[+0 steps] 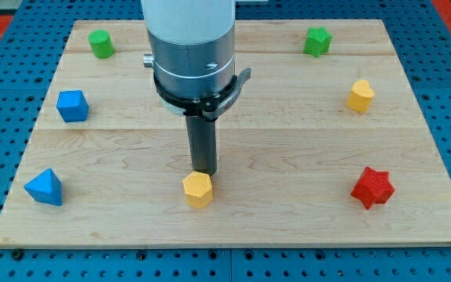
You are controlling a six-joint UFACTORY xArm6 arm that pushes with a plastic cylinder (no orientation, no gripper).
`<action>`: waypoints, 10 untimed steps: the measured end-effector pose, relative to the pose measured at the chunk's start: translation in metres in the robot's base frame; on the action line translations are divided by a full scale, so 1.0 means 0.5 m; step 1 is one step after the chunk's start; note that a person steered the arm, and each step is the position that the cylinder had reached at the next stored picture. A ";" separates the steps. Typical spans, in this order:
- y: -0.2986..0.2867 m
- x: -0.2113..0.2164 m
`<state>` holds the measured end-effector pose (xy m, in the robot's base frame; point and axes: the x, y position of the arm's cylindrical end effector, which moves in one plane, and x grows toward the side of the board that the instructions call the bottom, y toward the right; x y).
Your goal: Move the green star slightly up
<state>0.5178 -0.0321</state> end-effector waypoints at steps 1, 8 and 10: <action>-0.003 -0.001; 0.353 -0.454; 0.349 -0.495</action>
<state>0.2701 0.1425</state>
